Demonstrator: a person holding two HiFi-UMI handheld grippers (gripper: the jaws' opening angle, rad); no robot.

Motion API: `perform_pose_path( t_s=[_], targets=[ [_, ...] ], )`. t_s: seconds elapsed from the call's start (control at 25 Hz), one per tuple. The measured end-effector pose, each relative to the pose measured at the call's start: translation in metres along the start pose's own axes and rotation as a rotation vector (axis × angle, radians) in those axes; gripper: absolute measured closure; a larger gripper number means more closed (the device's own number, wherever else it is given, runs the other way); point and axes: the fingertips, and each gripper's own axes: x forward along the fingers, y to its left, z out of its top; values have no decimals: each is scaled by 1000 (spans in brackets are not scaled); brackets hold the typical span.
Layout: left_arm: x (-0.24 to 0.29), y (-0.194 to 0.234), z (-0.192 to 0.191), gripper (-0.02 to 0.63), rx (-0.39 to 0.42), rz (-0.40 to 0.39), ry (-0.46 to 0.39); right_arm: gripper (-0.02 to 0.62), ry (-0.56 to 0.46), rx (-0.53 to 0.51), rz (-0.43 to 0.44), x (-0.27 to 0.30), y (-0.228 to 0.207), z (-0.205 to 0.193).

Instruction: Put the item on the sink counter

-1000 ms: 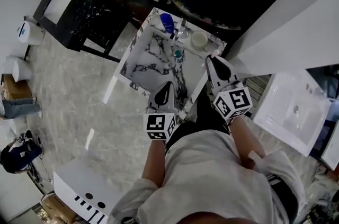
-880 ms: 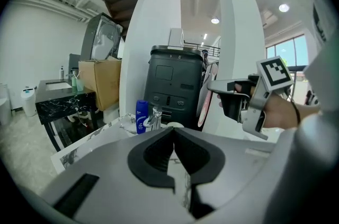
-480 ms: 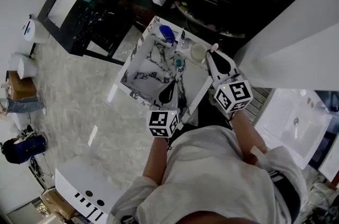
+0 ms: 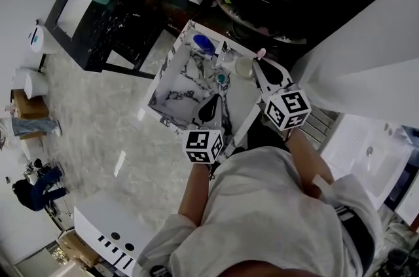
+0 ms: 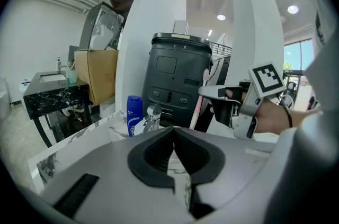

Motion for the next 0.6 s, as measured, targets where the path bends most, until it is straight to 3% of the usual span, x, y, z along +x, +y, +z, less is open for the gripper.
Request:
perform_pose_path(
  t_s=[0.6],
  targets=[
    [15,21,-19,597,-63,58,34,572,113,29,43,42,-16,-44]
  ],
)
